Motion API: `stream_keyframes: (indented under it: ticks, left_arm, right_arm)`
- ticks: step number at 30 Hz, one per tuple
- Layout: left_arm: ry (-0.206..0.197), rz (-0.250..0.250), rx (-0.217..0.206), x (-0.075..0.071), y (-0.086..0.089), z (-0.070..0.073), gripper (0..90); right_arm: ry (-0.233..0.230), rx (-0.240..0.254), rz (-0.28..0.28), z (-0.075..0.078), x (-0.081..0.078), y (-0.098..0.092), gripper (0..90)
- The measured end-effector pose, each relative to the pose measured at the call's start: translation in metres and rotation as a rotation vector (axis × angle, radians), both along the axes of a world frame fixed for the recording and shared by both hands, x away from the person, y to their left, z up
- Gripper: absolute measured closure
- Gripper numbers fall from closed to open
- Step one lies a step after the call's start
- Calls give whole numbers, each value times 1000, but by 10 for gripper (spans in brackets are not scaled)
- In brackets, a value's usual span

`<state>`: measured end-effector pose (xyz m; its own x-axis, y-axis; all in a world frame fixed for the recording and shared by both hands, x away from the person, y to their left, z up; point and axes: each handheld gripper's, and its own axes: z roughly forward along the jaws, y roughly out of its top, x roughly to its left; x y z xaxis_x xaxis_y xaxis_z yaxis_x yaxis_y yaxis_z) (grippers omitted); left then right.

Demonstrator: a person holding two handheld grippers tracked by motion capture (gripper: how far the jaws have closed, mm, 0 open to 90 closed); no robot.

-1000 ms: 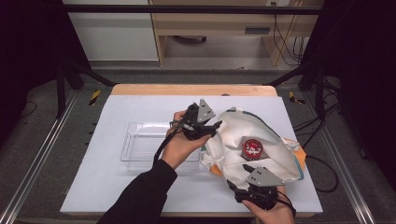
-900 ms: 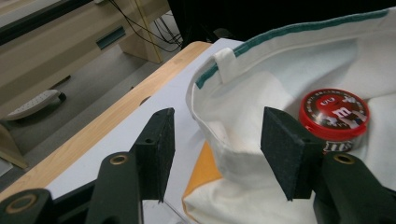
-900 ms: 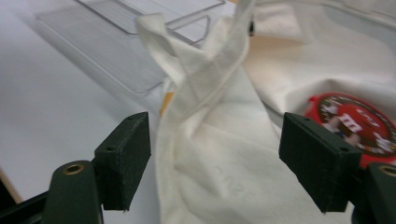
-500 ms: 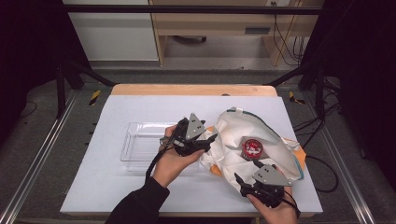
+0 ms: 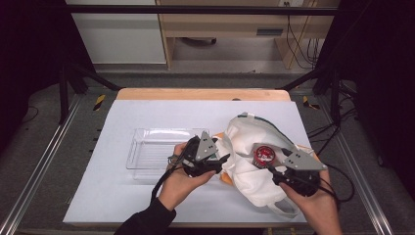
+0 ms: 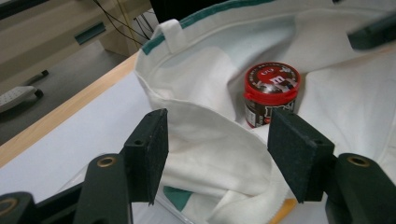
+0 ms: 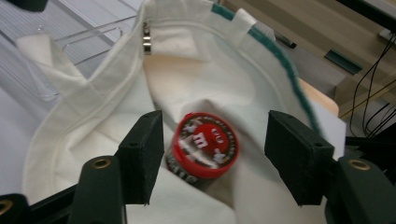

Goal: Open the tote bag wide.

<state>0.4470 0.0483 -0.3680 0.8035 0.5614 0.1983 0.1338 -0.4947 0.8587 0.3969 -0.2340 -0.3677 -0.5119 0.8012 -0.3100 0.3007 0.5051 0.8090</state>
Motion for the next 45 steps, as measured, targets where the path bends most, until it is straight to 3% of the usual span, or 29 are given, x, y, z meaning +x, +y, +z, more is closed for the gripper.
stream_keyframes:
  ticks: [4, 7, 12, 17, 21, 24, 28, 33, 40, 45]
  left_arm:
    - [9, -7, 42, -5, -9, -7, 380]
    - [2, -9, 45, -9, -13, -11, 368]
    - [10, -32, 28, -10, -18, -18, 376]
    - [13, -26, 44, -11, -23, -26, 356]
    - [42, -33, 84, -9, -27, -37, 355]
    - [54, -34, 92, -9, -31, -44, 354]
    - [65, -38, 90, -5, -37, -50, 357]
    - [68, -39, 85, -2, -42, -55, 388]
    - [66, -47, 105, -1, -44, -57, 521]
    - [91, -68, 100, 1, -45, -59, 638]
  right_arm:
    - [12, -4, 4, 13, 13, -15, 469]
    - [36, -21, -4, 19, 26, -26, 545]
    - [48, -36, -15, 27, 42, -38, 573]
    - [101, -17, -22, 25, 57, -49, 544]
    - [180, -21, -23, 14, 67, -53, 417]
    - [213, -35, -12, 7, 70, -54, 400]
    - [223, -46, -19, 2, 73, -56, 474]
    - [234, -54, -16, -1, 76, -59, 629]
    - [249, -88, -41, -13, 83, -63, 804]
    - [267, -89, -48, -23, 87, -65, 802]
